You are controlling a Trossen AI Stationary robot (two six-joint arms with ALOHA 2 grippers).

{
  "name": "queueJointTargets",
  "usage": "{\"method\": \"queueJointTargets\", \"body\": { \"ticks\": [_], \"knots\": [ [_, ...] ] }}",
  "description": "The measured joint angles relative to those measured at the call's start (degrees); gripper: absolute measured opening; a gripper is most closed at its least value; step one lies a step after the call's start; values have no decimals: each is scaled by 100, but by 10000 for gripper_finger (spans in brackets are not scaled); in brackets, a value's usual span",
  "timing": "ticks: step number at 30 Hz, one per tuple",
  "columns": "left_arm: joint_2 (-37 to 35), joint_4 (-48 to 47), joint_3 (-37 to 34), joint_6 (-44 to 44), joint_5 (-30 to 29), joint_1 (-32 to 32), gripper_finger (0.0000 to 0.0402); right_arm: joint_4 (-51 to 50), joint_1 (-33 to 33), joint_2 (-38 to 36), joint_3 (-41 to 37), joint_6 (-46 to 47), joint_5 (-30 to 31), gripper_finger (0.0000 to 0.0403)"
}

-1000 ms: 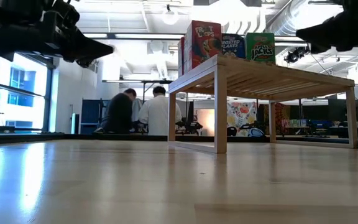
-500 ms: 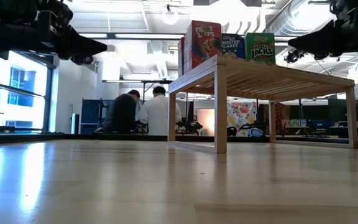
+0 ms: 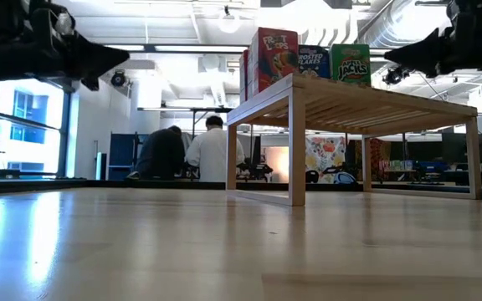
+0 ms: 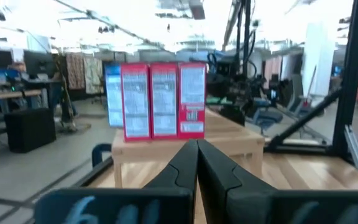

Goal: Stack cereal on shelf
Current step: Return to Home Position

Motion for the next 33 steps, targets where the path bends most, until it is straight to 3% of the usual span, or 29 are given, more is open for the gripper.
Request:
{"method": "queueJointTargets", "body": {
  "ticks": [3,12,22,29,33],
  "knots": [
    [-206,-48,0,44,-28,51,0,-8,-36,0,0,-4,219,0],
    [-600,-523,2,-2,-70,186,0,-433,-34,0,0,44,133,0],
    [-633,-379,2,116,-296,186,0,-438,-34,0,0,87,405,0],
    [-631,-682,9,-326,-331,186,0,-544,-34,1,0,152,1014,0],
    [-631,-833,7,-367,-727,186,0,-543,-34,2,0,156,1232,0]
  ]
}}
